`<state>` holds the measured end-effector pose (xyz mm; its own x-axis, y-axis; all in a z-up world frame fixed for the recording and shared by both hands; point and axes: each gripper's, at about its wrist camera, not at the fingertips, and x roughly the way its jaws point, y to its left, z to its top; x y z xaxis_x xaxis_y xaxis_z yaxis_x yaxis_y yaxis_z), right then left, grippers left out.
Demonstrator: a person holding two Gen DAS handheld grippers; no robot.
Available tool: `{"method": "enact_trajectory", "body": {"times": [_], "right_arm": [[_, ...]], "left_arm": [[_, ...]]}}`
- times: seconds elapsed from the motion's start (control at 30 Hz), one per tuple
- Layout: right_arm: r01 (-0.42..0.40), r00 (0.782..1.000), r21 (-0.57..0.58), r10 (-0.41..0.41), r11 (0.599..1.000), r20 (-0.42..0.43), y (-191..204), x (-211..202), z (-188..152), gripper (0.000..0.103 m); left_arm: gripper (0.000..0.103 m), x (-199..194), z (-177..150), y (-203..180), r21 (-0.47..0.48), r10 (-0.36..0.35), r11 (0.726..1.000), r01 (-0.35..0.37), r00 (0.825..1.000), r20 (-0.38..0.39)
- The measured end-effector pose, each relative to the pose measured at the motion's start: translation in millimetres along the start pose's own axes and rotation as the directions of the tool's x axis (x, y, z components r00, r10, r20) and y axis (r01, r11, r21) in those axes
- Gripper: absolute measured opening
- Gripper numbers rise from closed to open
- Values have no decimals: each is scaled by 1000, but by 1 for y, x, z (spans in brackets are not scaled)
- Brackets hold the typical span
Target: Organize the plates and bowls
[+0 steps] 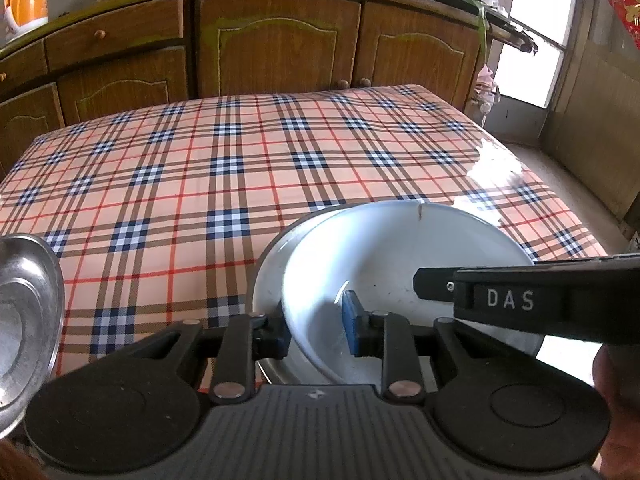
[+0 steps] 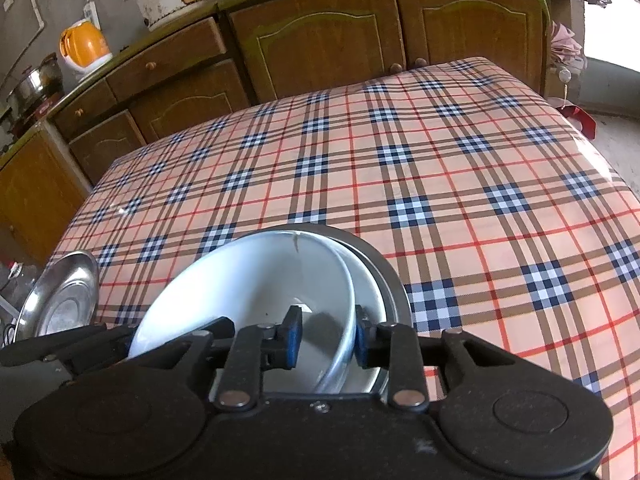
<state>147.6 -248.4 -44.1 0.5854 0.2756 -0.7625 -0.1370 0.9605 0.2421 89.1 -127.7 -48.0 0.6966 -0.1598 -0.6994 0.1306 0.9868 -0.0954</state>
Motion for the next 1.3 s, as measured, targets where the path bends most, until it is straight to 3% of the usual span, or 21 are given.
{"method": "enact_trajectory", "body": {"times": [0.7,0.9,1.1,1.17,1.23,1.3], "right_arm": [[-10,988,-38,4,999,-152,4,3,26,35],[-6,981,-127,-19,992,-191,14,8,30,40],[-46,970,-47,34,998,-239,0,7,38,41],[-40,977,-61,26,997,-211,1,1,42,45],[-28,986,-60,18,998,-165,0,-9,49,69],[-38,989,-71,27,997,-143,0,-16,54,70]], "left_arm": [[28,-1,-7,5,-16,-25,1000,26,999,37],[27,-2,-9,7,-35,-28,999,30,998,49],[26,-3,-12,3,-16,-5,1000,6,998,66],[23,-2,-12,2,-14,7,1000,-6,998,70],[23,-2,-12,4,-23,14,1000,-12,997,71],[23,-2,-11,3,-18,16,1000,-15,997,72]]}}
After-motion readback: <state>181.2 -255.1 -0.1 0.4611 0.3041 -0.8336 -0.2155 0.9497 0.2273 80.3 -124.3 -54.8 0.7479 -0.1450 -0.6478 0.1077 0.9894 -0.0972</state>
